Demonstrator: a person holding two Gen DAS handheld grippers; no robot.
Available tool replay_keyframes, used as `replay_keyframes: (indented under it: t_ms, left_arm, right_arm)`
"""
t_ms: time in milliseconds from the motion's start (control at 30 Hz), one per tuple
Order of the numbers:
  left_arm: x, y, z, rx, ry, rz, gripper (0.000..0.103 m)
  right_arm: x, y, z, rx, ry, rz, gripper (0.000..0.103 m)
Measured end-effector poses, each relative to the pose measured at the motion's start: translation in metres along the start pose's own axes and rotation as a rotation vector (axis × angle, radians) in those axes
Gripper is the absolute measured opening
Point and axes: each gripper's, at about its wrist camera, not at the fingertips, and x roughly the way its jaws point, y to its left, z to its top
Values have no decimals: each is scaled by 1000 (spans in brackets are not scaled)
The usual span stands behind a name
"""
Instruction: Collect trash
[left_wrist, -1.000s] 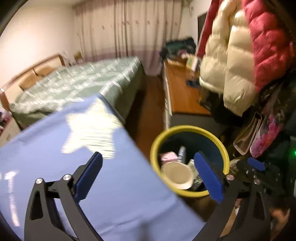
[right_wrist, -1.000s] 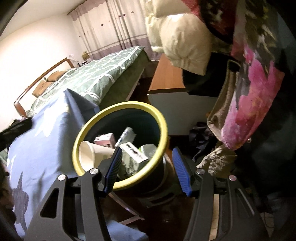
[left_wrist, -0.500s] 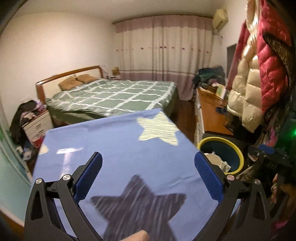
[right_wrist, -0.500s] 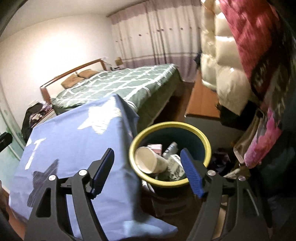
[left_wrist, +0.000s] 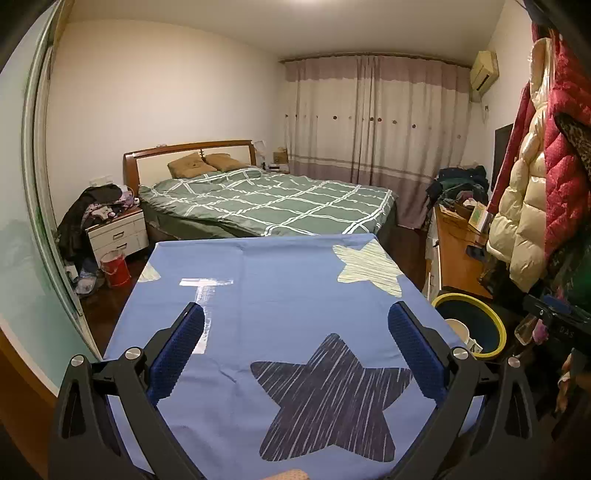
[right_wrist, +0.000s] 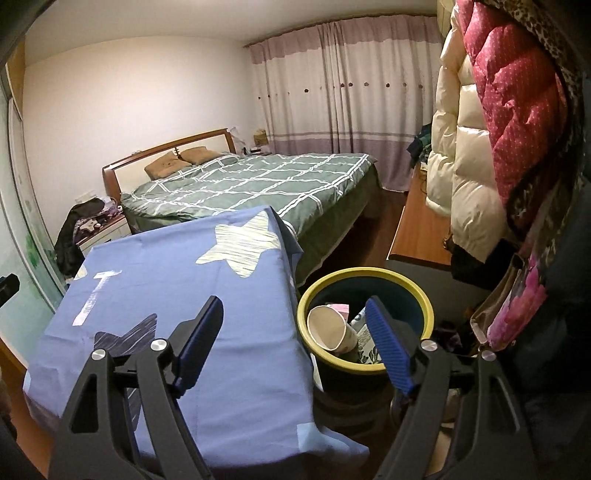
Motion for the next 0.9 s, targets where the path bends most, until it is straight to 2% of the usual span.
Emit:
replay_keyframes:
  t_ms: [900]
  left_arm:
    - [10,0,1,-18,15,16,98]
  right_arm:
    - [5,-1,1,4,11,11,75]
